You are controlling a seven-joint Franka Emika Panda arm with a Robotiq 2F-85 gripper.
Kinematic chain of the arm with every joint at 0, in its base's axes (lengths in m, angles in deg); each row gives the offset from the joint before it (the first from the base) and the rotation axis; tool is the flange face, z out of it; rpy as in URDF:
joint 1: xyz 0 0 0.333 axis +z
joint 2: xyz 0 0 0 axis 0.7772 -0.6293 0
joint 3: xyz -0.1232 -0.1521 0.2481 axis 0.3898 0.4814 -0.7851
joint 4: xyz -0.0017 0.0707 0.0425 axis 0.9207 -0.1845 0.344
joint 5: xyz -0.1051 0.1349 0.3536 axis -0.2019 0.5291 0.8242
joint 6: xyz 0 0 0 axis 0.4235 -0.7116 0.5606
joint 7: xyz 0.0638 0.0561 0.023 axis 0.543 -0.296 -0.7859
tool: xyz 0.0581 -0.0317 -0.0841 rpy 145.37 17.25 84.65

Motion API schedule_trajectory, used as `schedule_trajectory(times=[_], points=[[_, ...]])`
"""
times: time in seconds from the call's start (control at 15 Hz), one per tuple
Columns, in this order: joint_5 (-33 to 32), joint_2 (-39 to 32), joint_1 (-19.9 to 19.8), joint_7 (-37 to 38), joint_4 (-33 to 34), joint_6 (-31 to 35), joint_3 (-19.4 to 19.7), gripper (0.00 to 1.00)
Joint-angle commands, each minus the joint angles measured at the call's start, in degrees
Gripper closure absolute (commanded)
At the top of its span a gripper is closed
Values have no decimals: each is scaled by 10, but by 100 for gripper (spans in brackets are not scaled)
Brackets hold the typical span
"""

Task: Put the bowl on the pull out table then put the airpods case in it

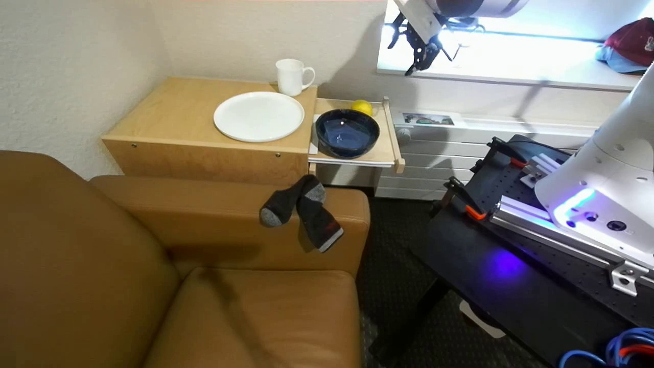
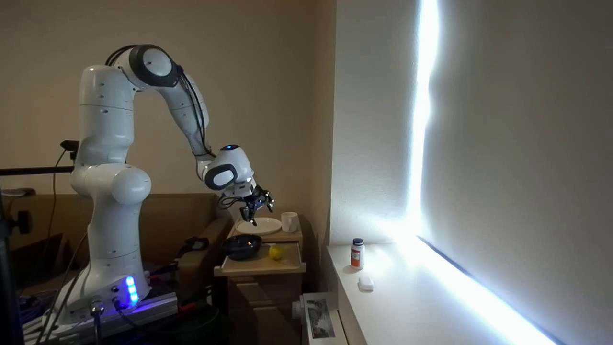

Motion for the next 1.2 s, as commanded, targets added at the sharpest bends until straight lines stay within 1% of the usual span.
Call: schedule_trajectory(times=[0.0, 0.07, 0.13, 0.2, 0.33, 0.4, 0.47, 0.53, 0.6, 0.67, 0.93, 1.0, 1.07, 1.13], points=[[36, -43, -85, -10, 4, -4, 9, 0], [48, -49, -102, -3, 19, -31, 11, 0], [29, -33, -73, -3, 1, -4, 12, 0], [27, -39, -85, -6, 2, -5, 16, 0], [27, -38, -82, -6, 2, -5, 16, 0], [27, -80, -65, 0, 24, -16, 34, 0], [34, -135, -54, 17, 52, -15, 74, 0], [40, -153, -72, 25, 67, -10, 76, 0], [37, -160, -107, 21, 80, -20, 83, 0], [52, -170, -128, 14, 89, -24, 87, 0], [74, -226, -217, 19, 160, -63, 130, 0], [75, -235, -240, 21, 185, -92, 142, 0], [77, -210, -262, 19, 192, -145, 141, 0], [83, -182, -267, 27, 184, -170, 143, 0]])
